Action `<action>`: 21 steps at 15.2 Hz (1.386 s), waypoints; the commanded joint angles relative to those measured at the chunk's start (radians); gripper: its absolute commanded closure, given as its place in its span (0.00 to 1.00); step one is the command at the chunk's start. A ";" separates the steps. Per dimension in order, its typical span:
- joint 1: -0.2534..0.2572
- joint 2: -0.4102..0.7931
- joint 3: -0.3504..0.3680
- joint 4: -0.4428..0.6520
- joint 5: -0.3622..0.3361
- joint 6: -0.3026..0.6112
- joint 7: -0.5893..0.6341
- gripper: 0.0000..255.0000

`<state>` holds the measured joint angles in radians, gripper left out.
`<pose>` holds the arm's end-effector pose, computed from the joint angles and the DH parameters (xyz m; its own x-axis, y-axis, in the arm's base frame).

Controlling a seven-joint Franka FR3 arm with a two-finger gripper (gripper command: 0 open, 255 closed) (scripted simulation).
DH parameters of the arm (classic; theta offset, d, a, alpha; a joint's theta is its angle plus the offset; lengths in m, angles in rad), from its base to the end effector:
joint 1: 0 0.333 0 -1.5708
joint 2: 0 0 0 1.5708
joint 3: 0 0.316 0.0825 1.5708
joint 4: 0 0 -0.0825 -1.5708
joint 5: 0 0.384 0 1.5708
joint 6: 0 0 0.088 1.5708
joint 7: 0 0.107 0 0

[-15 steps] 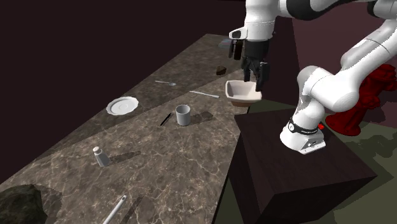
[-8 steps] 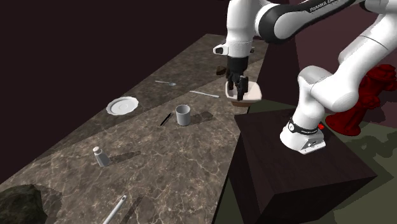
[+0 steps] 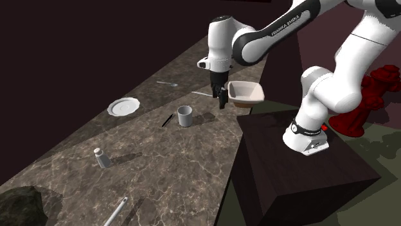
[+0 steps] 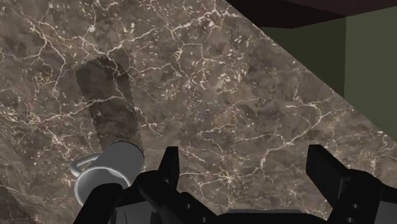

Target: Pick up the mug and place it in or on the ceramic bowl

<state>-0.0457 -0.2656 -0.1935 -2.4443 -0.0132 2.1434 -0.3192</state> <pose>0.4307 -0.1058 0.3957 0.9951 0.0955 -0.0252 0.0941 -0.9943 -0.0501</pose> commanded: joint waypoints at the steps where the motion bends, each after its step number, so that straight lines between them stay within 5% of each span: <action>1: -0.003 0.072 -0.012 0.019 -0.003 0.060 -0.023 0.00; 17: -0.081 0.681 -0.044 0.410 0.073 0.321 -0.221 0.00; 21: -0.090 0.723 -0.036 0.411 0.085 0.361 -0.229 0.00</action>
<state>-0.1328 0.4486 -0.2306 -2.0305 0.0690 2.4929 -0.5441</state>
